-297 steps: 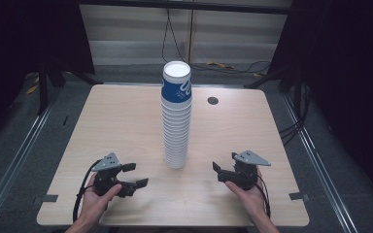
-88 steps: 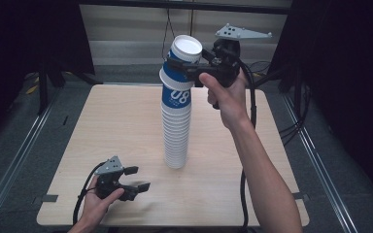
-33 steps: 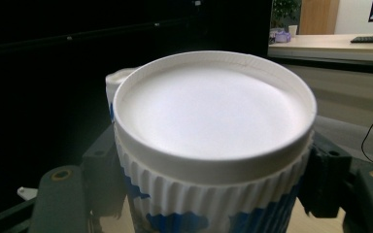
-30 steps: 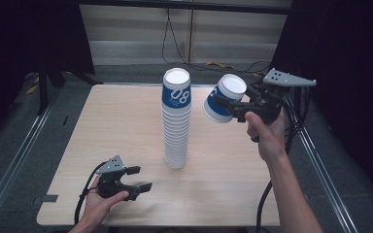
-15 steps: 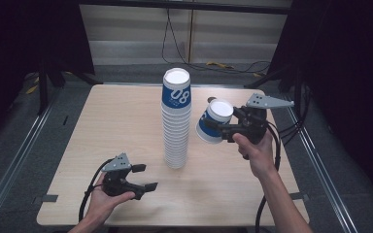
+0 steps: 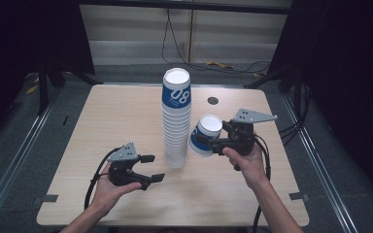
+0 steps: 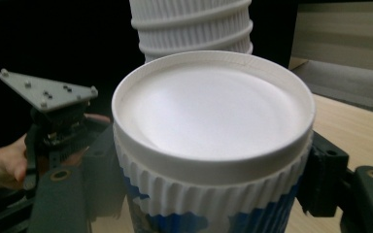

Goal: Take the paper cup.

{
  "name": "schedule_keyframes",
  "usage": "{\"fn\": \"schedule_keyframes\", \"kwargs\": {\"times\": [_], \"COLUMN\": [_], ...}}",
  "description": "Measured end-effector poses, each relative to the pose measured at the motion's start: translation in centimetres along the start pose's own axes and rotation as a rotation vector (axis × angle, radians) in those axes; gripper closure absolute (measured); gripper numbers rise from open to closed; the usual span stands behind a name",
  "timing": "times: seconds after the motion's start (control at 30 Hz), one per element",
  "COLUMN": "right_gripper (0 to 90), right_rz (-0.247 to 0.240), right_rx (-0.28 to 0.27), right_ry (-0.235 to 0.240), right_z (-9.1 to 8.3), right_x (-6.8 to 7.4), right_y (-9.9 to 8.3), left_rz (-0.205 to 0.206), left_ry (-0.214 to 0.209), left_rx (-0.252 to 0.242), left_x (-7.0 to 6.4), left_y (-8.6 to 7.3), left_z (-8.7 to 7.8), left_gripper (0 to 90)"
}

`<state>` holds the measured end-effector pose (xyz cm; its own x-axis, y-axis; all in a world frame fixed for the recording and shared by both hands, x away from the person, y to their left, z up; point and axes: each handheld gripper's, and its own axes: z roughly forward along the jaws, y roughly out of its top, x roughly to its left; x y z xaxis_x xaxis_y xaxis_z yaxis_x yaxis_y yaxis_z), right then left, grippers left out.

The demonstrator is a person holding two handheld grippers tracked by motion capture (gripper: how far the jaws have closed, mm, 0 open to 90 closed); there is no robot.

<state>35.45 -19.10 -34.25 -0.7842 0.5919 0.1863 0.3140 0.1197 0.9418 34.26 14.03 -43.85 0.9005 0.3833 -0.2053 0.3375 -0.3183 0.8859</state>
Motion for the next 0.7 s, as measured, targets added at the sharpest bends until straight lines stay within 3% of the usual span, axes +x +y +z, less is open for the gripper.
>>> {"fn": "schedule_keyframes", "kwargs": {"times": [0.23,0.43,0.7], "right_gripper": [27.5,27.6,27.6], "right_rz": [0.018,0.028,0.054], "right_rx": [0.021,0.023,0.079], "right_ry": [0.017,0.036,0.096], "right_z": [0.4,0.2,1.7], "right_x": [0.0,0.2,0.9], "right_y": [-1.9,-3.1,-6.0], "left_rz": [-0.002,-0.002,-0.006], "left_ry": [-0.024,-0.044,-0.089], "left_rx": [-0.012,-0.008,-0.010], "left_x": [-0.2,-0.8,-1.6], "left_y": [0.5,-0.1,-0.4], "left_z": [1.1,1.9,2.5], "left_gripper": [18.9,18.1,17.6]}}
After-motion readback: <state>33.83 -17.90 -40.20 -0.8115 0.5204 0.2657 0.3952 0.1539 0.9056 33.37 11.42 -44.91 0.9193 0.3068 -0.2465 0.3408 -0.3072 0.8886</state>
